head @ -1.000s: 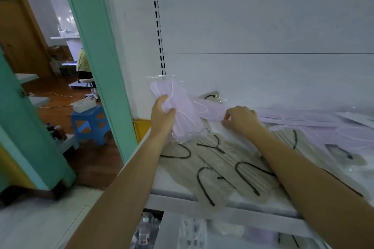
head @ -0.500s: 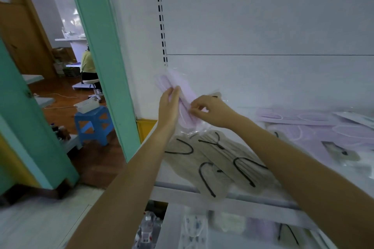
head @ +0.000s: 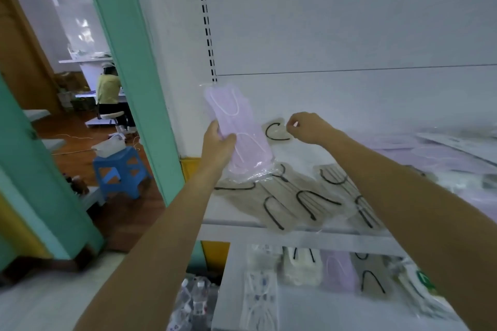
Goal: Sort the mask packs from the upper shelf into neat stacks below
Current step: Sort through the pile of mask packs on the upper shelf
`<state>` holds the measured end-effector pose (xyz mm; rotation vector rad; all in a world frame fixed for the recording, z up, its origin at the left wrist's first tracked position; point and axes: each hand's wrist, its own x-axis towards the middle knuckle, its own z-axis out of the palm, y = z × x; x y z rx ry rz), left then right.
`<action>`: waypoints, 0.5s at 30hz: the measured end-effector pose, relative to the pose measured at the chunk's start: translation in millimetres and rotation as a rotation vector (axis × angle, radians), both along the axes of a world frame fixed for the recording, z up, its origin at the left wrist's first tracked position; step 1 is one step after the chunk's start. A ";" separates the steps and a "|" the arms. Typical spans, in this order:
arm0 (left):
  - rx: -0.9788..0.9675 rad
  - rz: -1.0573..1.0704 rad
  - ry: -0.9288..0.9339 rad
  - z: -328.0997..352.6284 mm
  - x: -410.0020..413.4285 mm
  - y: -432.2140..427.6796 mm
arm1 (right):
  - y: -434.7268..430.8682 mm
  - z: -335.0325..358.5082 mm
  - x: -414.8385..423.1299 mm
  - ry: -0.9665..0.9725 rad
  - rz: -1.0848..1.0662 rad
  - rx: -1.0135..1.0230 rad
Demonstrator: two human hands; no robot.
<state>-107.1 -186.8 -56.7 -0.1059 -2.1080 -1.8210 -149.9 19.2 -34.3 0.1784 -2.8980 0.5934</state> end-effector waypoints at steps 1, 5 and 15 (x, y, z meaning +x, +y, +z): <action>-0.008 -0.040 -0.003 1.0 3.4 2.0 | 10.3 -2.2 7.0 -0.071 0.024 0.040; -0.005 -0.148 0.041 0.1 11.1 24.1 | 43.2 -9.1 46.9 -0.239 0.066 0.220; -0.100 -0.135 0.071 3.9 7.6 99.0 | 79.6 -37.0 76.1 -0.249 0.169 0.204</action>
